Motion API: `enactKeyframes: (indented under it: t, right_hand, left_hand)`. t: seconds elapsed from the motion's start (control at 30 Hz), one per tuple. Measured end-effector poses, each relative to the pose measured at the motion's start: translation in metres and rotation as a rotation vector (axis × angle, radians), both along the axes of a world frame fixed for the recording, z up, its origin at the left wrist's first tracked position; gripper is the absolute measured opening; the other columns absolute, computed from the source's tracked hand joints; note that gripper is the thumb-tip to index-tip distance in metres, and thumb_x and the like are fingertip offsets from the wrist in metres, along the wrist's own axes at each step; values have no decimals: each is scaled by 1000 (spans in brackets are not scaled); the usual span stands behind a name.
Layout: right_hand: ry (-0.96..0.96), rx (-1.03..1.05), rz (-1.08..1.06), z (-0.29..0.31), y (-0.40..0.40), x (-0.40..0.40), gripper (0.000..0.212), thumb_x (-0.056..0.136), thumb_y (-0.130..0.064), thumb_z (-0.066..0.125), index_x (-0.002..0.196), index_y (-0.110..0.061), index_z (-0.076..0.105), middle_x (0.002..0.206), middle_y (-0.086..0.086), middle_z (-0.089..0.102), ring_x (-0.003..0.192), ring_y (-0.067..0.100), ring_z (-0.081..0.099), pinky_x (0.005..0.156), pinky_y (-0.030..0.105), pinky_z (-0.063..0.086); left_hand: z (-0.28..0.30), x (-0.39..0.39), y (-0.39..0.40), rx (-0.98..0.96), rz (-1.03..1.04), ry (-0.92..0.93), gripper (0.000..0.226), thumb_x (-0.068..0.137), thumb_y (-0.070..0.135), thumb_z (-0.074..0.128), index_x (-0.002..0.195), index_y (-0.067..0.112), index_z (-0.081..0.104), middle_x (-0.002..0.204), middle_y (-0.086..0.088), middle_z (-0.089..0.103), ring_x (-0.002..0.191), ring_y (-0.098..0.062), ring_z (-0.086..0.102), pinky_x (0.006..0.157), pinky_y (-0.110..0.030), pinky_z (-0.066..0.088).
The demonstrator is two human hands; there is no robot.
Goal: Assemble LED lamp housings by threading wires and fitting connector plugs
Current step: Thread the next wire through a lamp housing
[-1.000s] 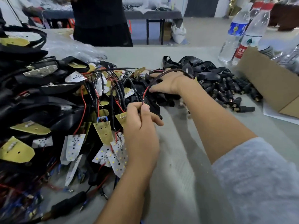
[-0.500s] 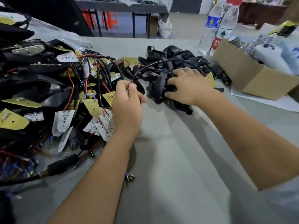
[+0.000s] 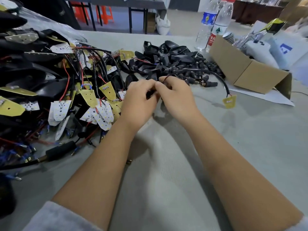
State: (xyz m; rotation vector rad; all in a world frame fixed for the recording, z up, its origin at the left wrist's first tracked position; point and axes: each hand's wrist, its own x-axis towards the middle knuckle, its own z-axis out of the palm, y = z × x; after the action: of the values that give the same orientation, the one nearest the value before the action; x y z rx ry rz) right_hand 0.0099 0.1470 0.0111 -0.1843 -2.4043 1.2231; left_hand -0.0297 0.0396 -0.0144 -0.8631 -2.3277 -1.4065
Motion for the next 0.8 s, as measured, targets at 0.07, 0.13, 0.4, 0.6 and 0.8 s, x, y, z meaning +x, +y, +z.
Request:
enactKeyframes:
  t: [0.07,0.13,0.4,0.6,0.8]
  right_hand:
    - [17,-119,-11,0,-6,-3,19,91,-16,54,85,-5,68,74,7,66,75,27,61,75,47,52]
    - [36,-137,-27,-3,-7,-5,18,90,-15,56,80,-7,70,73,3,68,75,24,62,76,48,53]
    - [231,-312,-263,-23,16,-1,21,89,-17,58,72,-4,61,70,2,59,68,16,55,68,40,48]
    - [174,-504,-486,-28,36,-8,23,90,-30,59,68,-28,63,103,13,66,85,18,60,81,36,50]
    - [184,-769,-283,-26,29,-6,23,102,-22,45,80,-20,53,83,6,63,58,14,64,49,25,49]
  left_hand:
    - [0,-2,0,-54,4,25,15,84,11,51,85,2,63,80,-8,61,80,-29,55,69,-40,42]
    - [-2,-3,-2,-48,4,-2,10,88,6,53,85,3,62,80,-7,60,78,-24,54,65,-34,39]
    - [-8,-2,0,-268,-57,49,13,90,8,57,88,6,69,89,-2,64,95,-19,56,88,-39,43]
    - [-14,-8,-1,-432,24,39,21,95,21,55,110,14,67,119,2,62,128,-21,43,107,-36,32]
    - [-15,0,1,-373,59,-89,52,92,37,60,138,18,45,140,-2,46,140,-19,27,110,-34,29]
